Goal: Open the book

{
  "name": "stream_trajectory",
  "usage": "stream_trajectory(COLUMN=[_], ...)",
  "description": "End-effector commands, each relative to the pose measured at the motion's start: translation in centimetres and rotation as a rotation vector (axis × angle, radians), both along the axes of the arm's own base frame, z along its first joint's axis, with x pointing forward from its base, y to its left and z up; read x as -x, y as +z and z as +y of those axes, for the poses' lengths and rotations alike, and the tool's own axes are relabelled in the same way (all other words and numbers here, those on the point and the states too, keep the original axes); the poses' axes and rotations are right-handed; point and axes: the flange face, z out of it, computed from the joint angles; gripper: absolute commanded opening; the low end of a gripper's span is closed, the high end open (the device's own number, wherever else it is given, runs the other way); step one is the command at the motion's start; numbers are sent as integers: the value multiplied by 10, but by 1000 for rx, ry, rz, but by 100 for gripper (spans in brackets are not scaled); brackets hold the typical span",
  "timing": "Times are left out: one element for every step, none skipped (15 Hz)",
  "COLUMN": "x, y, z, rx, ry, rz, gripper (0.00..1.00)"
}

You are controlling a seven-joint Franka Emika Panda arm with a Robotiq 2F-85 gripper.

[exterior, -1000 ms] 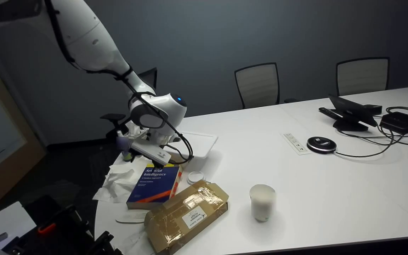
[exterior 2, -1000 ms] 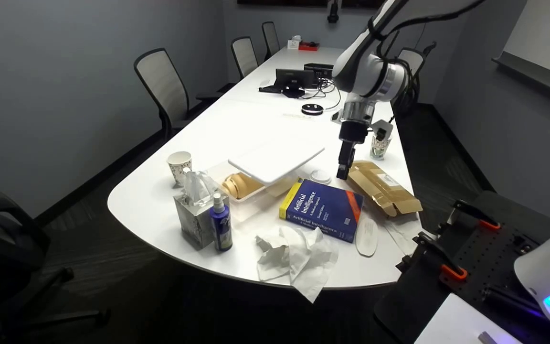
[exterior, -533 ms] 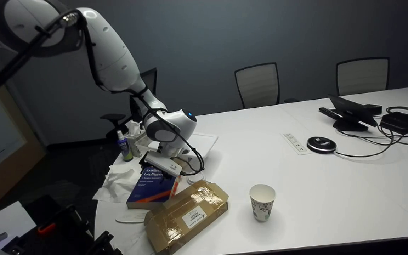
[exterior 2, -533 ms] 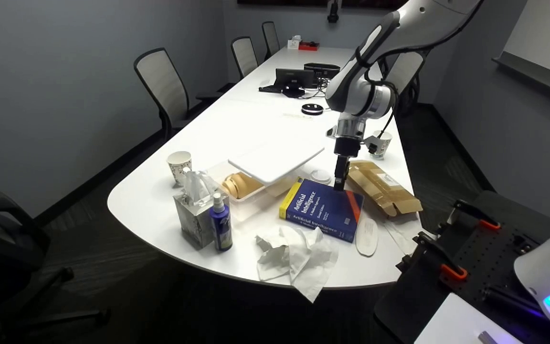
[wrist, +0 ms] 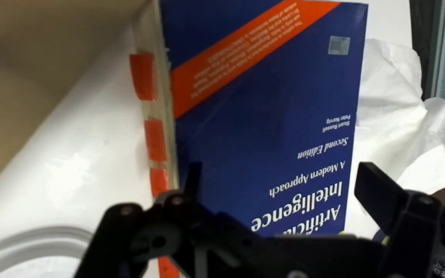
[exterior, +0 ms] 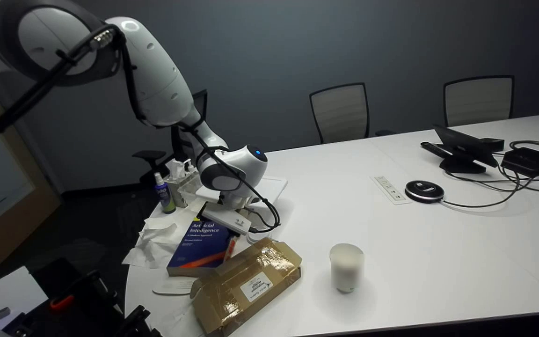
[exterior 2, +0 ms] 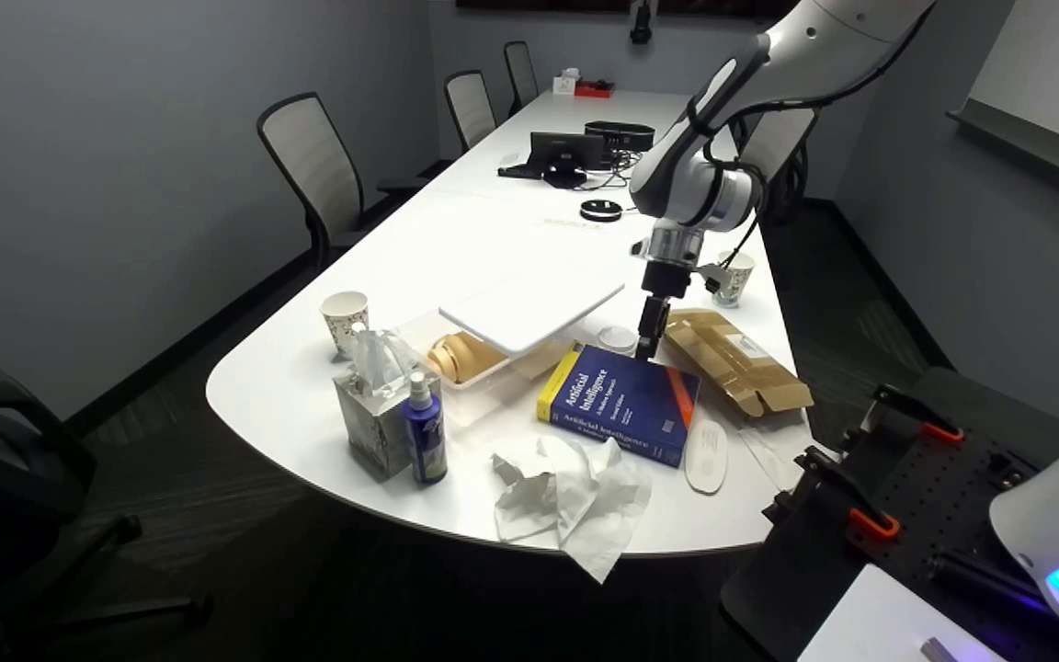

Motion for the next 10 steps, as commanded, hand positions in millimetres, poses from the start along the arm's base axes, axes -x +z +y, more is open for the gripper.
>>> stream_trajectory(x=[-5, -6, -7, -8, -9, -9, -9, -8, -7, -6], y=[-3, -4, -5, -4, -5, -6, -7, -8, -9, -11], z=[4, 4, 4, 4, 4, 6, 7, 8, 9, 9], rx=[73, 87, 95, 100, 102, 99, 89, 81, 75, 70], ry=[29, 38, 42, 46, 48, 48, 49, 49, 48, 49], rz=[-43, -55, -67, -80, -88, -91, -89, -83, -76, -71], gripper=[100, 100, 100, 100, 100, 100, 100, 100, 100, 100])
